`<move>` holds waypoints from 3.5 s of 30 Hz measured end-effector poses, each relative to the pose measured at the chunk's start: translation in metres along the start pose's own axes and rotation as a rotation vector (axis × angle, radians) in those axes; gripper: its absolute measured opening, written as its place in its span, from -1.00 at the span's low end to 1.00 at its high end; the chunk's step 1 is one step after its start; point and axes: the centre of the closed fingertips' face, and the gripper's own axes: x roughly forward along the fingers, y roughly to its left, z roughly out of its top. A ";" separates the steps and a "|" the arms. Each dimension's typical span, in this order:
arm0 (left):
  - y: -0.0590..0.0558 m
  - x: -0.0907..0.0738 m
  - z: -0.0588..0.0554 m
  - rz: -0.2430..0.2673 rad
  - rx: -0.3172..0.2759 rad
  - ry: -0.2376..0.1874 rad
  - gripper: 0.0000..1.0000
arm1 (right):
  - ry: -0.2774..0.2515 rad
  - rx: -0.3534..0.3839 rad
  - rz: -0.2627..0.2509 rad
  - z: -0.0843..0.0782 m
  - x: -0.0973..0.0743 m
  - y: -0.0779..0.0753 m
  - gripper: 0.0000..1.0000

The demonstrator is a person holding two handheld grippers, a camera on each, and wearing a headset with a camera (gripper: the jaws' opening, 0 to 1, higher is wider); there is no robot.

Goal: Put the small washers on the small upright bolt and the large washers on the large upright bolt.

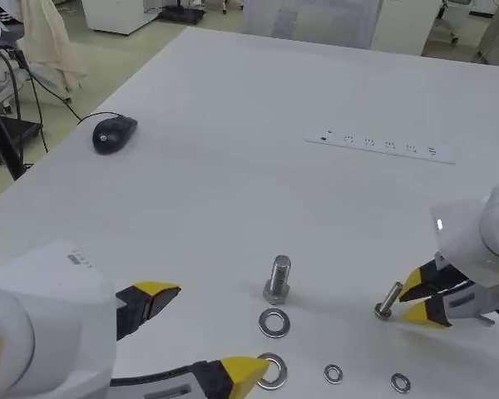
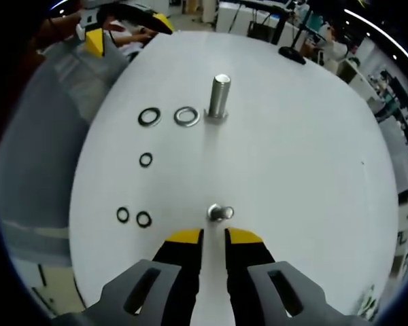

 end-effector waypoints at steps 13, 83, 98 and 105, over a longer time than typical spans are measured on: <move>0.004 -0.007 0.016 0.019 0.037 -0.028 0.30 | -0.044 0.046 -0.050 0.000 -0.022 0.053 -0.75; 0.000 -0.008 0.027 0.021 -0.003 -0.095 0.32 | 0.044 0.141 0.069 0.001 0.020 0.095 -0.68; 0.001 -0.011 0.026 0.027 -0.004 -0.101 0.32 | 0.063 0.130 0.054 0.003 0.020 0.097 -0.75; 0.000 -0.012 0.024 0.026 -0.001 -0.093 0.31 | 0.054 0.132 0.059 0.003 0.018 0.098 -0.76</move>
